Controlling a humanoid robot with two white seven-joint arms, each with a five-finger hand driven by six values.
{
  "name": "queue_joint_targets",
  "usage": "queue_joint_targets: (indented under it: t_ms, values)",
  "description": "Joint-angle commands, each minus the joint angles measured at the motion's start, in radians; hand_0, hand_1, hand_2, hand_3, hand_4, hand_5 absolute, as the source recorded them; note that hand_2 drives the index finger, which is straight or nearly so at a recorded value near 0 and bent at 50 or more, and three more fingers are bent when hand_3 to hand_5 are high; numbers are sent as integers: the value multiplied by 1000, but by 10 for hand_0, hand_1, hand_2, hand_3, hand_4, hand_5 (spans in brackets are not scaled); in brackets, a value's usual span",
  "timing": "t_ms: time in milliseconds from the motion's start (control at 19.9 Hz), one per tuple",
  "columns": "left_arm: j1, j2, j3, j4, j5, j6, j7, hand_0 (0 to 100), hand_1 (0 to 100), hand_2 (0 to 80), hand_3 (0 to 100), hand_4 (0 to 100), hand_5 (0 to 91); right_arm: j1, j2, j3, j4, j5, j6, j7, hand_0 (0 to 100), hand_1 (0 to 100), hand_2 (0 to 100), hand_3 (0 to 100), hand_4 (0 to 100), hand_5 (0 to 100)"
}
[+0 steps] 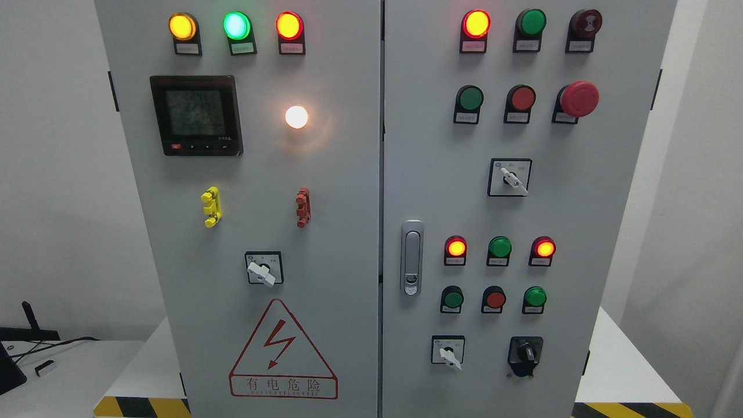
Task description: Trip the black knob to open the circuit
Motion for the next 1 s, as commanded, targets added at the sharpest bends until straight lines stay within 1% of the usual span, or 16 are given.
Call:
queue_joint_targets:
  t_ms: [0,100,150,251,301,552,652,852,953]
  values:
    - [0,1,0,1,-31,-1,-1,120,389,0,0,0,0,54,24,-17,-309,-28,-119,-1,185,302,105,457,444,512]
    - [0,1,0,-1,-31,-1,-1,120,389,0,0,0,0,59,23,-23,-374,-34,-177,-2,198,313,131,501,512,604]
    - [0,-1,0,1,-31,-1,-1,120,389,0,0,0,0,66,18,-34,-420,-34,-188,-6,203,318,153,521,542,643]
    - [0,1,0,-1,-31,-1,-1,120,389,0,0,0,0,86,17,-68,-517,-32,-184,-21,203,326,182,552,571,678]
    - [0,-1,0,-1,-31,-1,-1,120,389,0,0,0,0,86,18,-86,-551,-32,-182,-21,202,328,187,564,584,700]
    - [0,1,0,1,-31,-1,-1,120,389,0,0,0,0,125,17,-140,-730,-34,-184,-21,197,332,205,590,608,719]
    - [0,-1,0,-1,-31,-1,-1,120,389,0,0,0,0,126,18,-157,-778,-46,-184,-19,200,332,212,598,612,722]
    - [0,1,0,1,-31,-1,-1,120,389,0,0,0,0,117,23,-166,-873,-75,-184,-19,208,338,256,633,647,757]
    - [0,1,0,-1,-31,-1,-1,120,389,0,0,0,0,115,23,-172,-921,-77,-181,-19,211,338,275,639,656,760]
